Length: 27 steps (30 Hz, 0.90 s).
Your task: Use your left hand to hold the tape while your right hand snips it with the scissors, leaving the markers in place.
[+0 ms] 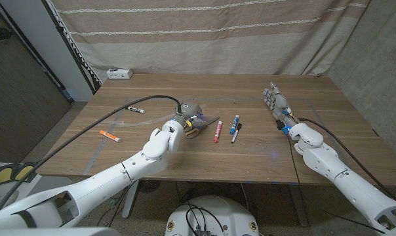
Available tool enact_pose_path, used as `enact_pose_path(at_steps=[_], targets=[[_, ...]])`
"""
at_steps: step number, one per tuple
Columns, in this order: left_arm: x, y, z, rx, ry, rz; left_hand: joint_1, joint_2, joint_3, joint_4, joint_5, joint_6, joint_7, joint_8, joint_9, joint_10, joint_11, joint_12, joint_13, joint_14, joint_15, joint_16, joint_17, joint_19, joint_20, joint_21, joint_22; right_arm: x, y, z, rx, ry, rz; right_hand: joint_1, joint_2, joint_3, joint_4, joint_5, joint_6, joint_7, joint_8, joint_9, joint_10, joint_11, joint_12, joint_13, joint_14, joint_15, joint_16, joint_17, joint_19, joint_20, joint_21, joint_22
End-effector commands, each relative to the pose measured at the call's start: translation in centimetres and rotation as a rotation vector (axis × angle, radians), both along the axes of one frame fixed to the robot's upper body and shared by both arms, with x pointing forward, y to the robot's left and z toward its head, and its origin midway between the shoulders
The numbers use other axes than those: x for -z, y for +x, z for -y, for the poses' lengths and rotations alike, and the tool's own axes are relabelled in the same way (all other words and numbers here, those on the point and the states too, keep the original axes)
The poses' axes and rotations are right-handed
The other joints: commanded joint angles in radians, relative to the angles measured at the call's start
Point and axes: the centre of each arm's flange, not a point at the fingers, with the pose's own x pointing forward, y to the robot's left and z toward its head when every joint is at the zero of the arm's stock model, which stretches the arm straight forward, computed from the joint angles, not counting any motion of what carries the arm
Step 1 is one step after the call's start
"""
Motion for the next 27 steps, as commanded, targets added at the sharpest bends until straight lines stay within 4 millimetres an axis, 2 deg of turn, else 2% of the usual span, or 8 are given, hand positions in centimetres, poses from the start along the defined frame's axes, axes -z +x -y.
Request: enact_pose_path(at_steps=[1,27], targets=[[0.26,0.03,0.07,-0.009,0.009,-0.013,0.014,-0.001,0.007,0.001,-0.004,0.007,-0.004,0.005,0.002,0.008,-0.005,0.007,0.002,0.001,-0.151,0.003,0.005,-0.003,-0.05,-0.002,0.004,0.01,-0.02,0.12,0.0,0.004,0.0,0.003,0.006,-0.003,-0.002,0.006,-0.007,0.003,0.0,0.003,0.001,-0.002,0.003,0.002,-0.008,-0.016,0.002,0.003,-0.009,-0.001,0.009,0.005],[0.99,0.25,0.37,-0.007,0.023,-0.041,0.014,-0.002,0.01,0.003,-0.008,0.012,-0.007,0.005,0.001,0.01,-0.005,0.007,0.004,0.004,-0.151,0.003,0.005,-0.012,-0.043,-0.006,0.004,0.27,-0.47,-0.02,0.001,0.017,-0.004,0.002,0.01,-0.005,-0.001,0.007,-0.01,0.003,0.0,0.003,-0.001,-0.002,0.003,0.002,-0.007,-0.017,0.004,0.003,-0.009,0.002,0.009,0.005]])
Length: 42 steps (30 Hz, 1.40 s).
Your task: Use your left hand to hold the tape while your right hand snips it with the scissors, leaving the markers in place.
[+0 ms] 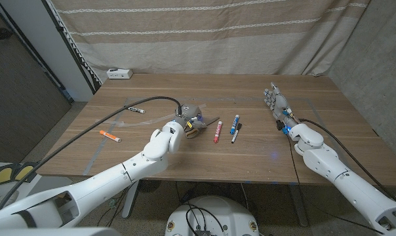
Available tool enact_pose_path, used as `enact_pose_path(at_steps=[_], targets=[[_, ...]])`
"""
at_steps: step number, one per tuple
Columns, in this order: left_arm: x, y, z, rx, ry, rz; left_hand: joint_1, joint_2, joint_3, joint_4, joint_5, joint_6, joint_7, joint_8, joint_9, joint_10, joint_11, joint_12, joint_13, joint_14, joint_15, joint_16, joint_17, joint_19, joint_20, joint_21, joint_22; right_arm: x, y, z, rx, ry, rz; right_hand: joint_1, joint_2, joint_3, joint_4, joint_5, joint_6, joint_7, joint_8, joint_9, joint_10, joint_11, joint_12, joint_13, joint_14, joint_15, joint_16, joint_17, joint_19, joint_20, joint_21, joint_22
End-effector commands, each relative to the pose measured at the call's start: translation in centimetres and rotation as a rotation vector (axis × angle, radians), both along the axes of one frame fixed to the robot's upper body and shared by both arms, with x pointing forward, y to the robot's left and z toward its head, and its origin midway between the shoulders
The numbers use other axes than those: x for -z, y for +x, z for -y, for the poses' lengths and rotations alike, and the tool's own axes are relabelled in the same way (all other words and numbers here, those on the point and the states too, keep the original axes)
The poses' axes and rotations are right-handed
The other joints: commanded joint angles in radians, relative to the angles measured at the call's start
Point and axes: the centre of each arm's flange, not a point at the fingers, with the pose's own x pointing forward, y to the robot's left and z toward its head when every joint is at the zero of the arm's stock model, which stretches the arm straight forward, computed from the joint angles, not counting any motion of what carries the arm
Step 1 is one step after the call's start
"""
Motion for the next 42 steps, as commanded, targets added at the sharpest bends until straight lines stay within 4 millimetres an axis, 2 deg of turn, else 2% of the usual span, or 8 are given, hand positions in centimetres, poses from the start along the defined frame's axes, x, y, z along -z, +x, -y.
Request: enact_pose_path(at_steps=[1,21,42], targets=[[0.3,0.1,0.3,0.008,0.01,-0.012,0.01,0.002,0.008,0.001,-0.004,0.007,0.0,0.005,0.004,0.004,0.0,0.003,0.004,0.004,-0.151,0.003,0.005,-0.005,-0.043,-0.001,0.004,0.1,-0.2,0.1,0.004,0.007,0.0,0.002,0.01,-0.005,-0.001,0.007,-0.01,0.003,0.0,0.003,-0.001,-0.002,0.003,0.002,-0.007,-0.017,0.003,0.003,-0.009,0.002,0.009,0.005],[0.8,-0.2,0.1,0.005,0.024,-0.031,0.009,0.001,0.011,0.002,-0.007,0.018,-0.003,0.007,0.003,0.01,-0.006,0.004,0.004,0.007,-0.151,0.004,0.005,-0.007,-0.042,-0.002,0.004,0.2,-0.2,-0.2,-0.011,0.019,-0.003,0.007,0.023,0.001,-0.002,0.008,-0.011,0.003,0.001,0.003,-0.001,-0.003,0.004,0.002,-0.005,-0.014,0.004,0.003,-0.009,0.002,0.01,0.006],[1.7,-0.5,0.5,0.018,0.037,-0.05,0.01,0.003,0.019,0.003,-0.012,0.045,-0.006,0.013,0.003,0.053,-0.015,0.02,0.008,0.033,-0.151,0.011,0.006,-0.007,-0.043,-0.002,0.003,0.5,-0.1,-0.3,-0.034,0.052,-0.006,0.012,0.031,0.004,-0.003,0.008,-0.013,0.001,0.001,0.003,-0.003,-0.005,0.003,0.002,-0.005,-0.015,0.004,0.003,-0.007,0.002,0.011,0.006]])
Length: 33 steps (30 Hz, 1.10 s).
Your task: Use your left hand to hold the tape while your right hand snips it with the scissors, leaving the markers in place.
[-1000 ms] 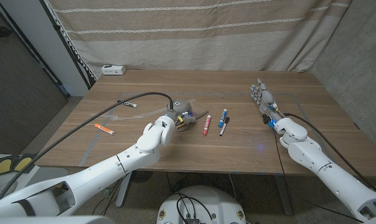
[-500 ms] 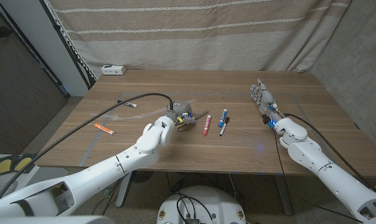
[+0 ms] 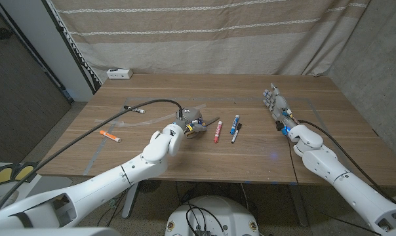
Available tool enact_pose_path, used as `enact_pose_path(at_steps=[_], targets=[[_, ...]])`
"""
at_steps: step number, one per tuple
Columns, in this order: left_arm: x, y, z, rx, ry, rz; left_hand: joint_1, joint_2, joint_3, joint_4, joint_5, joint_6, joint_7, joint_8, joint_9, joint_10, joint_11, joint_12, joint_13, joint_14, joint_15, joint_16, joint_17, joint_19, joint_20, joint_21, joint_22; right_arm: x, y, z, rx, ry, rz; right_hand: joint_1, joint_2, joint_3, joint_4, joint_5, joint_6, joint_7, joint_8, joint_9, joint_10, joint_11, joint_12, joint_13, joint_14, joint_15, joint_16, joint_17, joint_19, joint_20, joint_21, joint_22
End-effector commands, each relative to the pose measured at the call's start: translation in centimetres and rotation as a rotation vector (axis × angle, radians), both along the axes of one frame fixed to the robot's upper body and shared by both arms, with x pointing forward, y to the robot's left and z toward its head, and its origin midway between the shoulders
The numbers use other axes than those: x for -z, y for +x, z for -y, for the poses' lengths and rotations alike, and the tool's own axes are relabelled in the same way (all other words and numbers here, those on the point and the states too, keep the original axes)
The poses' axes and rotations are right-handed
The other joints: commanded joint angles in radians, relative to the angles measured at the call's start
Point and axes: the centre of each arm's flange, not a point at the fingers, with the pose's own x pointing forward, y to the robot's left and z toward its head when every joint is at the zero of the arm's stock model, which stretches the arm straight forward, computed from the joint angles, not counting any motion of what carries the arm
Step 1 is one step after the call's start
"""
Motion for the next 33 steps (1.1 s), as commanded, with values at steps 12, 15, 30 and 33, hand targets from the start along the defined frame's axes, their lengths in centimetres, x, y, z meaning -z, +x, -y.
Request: enact_pose_path(at_steps=[12,15,30,33], targets=[[1.0,-0.1,0.5,0.006,0.013,-0.019,0.084,0.013,0.051,-0.023,-0.008,0.07,-0.023,0.022,0.007,0.065,-0.033,0.024,0.014,0.052,-0.147,0.016,0.014,0.004,-0.045,-0.001,0.0,0.4,0.4,0.0,-0.028,0.046,-0.004,0.006,0.015,0.002,-0.001,0.008,-0.003,0.0,0.001,0.003,-0.004,-0.006,0.003,0.002,-0.005,-0.015,0.004,0.003,-0.007,0.002,0.003,0.005],[1.2,-0.1,0.7,0.01,0.016,-0.021,0.098,0.016,0.061,-0.023,-0.01,0.085,-0.019,0.026,0.007,0.079,-0.035,0.031,0.018,0.071,-0.147,0.022,0.018,0.005,-0.046,-0.001,0.0,0.4,0.5,0.0,-0.034,0.053,-0.005,0.007,0.015,0.002,-0.001,0.008,-0.003,-0.001,0.001,0.003,-0.006,-0.006,0.002,0.002,-0.005,-0.015,0.004,0.003,-0.007,0.002,0.003,0.005],[1.6,-0.4,1.5,0.033,0.004,-0.024,0.16,0.014,0.129,-0.022,-0.029,0.141,-0.036,0.03,0.005,0.217,-0.036,0.102,0.057,0.235,-0.154,0.055,0.033,0.023,-0.065,0.005,-0.002,0.6,0.8,0.3,-0.05,0.085,0.001,0.009,0.016,0.002,-0.002,0.007,-0.005,-0.004,0.0,0.003,-0.008,-0.011,0.002,0.002,-0.005,-0.016,0.004,0.003,-0.006,0.003,0.004,0.005],[1.6,-0.5,1.5,0.038,-0.003,-0.016,0.183,0.015,0.153,-0.024,-0.033,0.149,-0.04,0.027,0.004,0.252,-0.037,0.123,0.068,0.275,-0.154,0.058,0.034,0.032,-0.073,0.008,-0.001,0.6,0.7,0.4,-0.05,0.089,0.006,0.009,0.016,0.002,-0.002,0.007,-0.005,-0.004,0.001,0.003,-0.007,-0.011,0.003,0.002,-0.005,-0.016,0.004,0.003,-0.006,0.003,0.004,0.005]])
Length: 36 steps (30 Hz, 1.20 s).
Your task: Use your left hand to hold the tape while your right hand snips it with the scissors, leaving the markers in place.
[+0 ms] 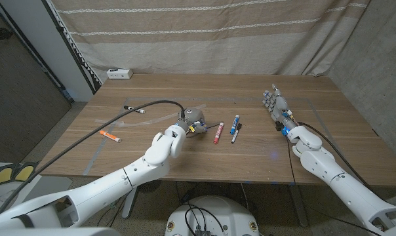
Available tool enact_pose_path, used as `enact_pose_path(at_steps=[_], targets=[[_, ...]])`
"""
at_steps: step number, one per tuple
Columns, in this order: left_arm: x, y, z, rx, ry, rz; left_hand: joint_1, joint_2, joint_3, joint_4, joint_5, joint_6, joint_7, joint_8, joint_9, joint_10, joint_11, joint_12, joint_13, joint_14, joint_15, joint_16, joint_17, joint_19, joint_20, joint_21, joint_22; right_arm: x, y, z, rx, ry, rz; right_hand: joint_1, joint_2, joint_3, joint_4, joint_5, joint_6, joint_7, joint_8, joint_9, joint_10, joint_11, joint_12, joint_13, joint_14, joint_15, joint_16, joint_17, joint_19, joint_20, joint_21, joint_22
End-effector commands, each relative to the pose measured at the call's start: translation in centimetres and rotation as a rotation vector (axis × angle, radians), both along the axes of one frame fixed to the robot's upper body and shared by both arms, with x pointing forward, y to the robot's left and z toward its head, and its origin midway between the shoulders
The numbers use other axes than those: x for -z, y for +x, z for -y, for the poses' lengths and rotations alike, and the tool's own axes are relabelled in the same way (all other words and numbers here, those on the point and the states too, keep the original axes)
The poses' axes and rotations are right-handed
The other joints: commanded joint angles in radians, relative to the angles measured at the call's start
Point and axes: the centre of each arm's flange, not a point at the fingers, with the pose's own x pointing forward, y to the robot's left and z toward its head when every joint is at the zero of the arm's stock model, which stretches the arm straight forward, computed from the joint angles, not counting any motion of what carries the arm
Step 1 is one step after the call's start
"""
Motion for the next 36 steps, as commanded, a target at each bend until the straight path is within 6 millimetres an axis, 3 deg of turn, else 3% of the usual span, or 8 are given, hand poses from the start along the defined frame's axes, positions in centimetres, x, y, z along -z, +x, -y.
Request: enact_pose_path(at_steps=[1,6,10,15,19,23,30,36], targets=[[0.4,-0.3,0.3,0.019,-0.021,0.009,0.036,0.002,0.033,-0.002,-0.005,0.017,-0.006,-0.004,0.002,0.049,-0.002,0.031,0.017,0.054,-0.095,0.009,0.006,0.018,-0.074,0.008,0.001,0.1,0.1,0.2,-0.008,0.019,0.01,0.002,0.01,0.002,-0.002,0.007,-0.005,-0.005,0.001,0.003,-0.001,-0.005,0.003,0.002,-0.005,-0.016,0.004,0.003,-0.006,0.002,0.004,0.006],[0.4,-0.4,0.0,0.02,-0.037,0.031,0.059,-0.003,0.062,-0.002,-0.01,0.016,-0.007,-0.01,0.007,0.078,-0.005,0.058,0.036,0.106,-0.097,0.013,0.01,0.023,-0.078,0.012,0.005,0.0,0.0,0.2,-0.007,0.02,0.013,0.003,0.01,0.002,-0.003,0.007,-0.005,-0.005,0.001,0.003,-0.001,-0.004,0.003,0.002,-0.005,-0.016,0.004,0.003,-0.006,0.003,0.004,0.006],[0.4,-0.5,-0.2,0.019,-0.052,0.046,0.086,-0.014,0.092,-0.006,-0.015,-0.003,-0.026,-0.021,0.015,0.08,-0.007,0.086,0.065,0.155,-0.099,0.016,0.019,0.034,-0.078,0.021,0.012,0.0,-0.2,0.2,-0.009,0.02,0.016,0.003,0.009,0.002,-0.003,0.006,-0.004,-0.005,0.001,0.003,-0.001,-0.005,0.003,0.002,-0.005,-0.016,0.004,0.003,-0.006,0.003,0.004,0.006],[0.5,-0.7,-0.3,0.015,-0.067,0.057,0.178,-0.042,0.176,-0.011,-0.027,-0.029,-0.048,-0.036,0.031,0.057,-0.011,0.159,0.165,0.218,-0.101,0.006,0.036,0.046,-0.091,0.04,0.026,0.1,-0.4,0.2,-0.015,0.023,0.017,0.003,0.009,0.001,-0.003,0.006,-0.005,-0.006,0.001,0.003,-0.001,-0.009,0.003,0.002,-0.005,-0.017,0.004,0.003,-0.005,0.003,0.004,0.005],[0.7,-0.9,-0.4,0.013,-0.083,0.067,0.246,-0.059,0.26,-0.007,-0.057,0.068,-0.023,0.008,0.055,0.037,-0.005,0.221,0.255,0.278,-0.106,0.001,0.06,0.064,-0.106,0.066,0.04,0.1,-0.4,0.2,-0.02,0.024,0.018,0.003,0.008,0.001,-0.003,0.006,-0.004,-0.007,0.001,0.003,-0.001,-0.009,0.003,0.002,-0.005,-0.016,0.004,0.003,-0.004,0.003,0.004,0.005],[0.8,-0.9,-0.5,0.019,-0.109,0.073,0.272,-0.065,0.316,0.001,-0.113,0.187,0.008,0.092,0.111,0.08,0.003,0.27,0.315,0.337,-0.107,0.004,0.091,0.083,-0.119,0.101,0.054,0.2,-0.5,0.3,-0.026,0.027,0.017,0.003,0.007,0.001,-0.004,0.006,-0.004,-0.007,0.001,0.003,-0.002,-0.01,0.003,0.002,-0.005,-0.016,0.004,0.003,-0.004,0.003,0.004,0.005],[0.8,-1.0,-0.6,0.023,-0.133,0.088,0.281,-0.052,0.346,0.005,-0.136,0.263,0.03,0.157,0.154,0.113,0.005,0.286,0.325,0.361,-0.105,-0.007,0.097,0.106,-0.126,0.145,0.08,0.2,-0.6,0.6,-0.028,0.03,0.018,0.003,0.007,0.0,-0.004,0.005,-0.004,-0.008,0.001,0.003,-0.003,-0.011,0.003,0.002,-0.005,-0.016,0.004,0.003,-0.002,0.004,0.005,0.005],[0.7,-0.9,-0.8,0.034,-0.167,0.102,0.283,-0.057,0.355,0.003,-0.139,0.264,0.031,0.173,0.172,0.126,0.005,0.286,0.319,0.37,-0.105,-0.013,0.097,0.106,-0.127,0.163,0.094,0.1,-0.6,0.8,-0.025,0.034,0.025,0.003,0.007,0.0,-0.004,0.005,-0.004,-0.008,0.001,0.003,-0.002,-0.011,0.003,0.002,-0.004,-0.017,0.004,0.003,-0.001,0.005,0.005,0.005]])
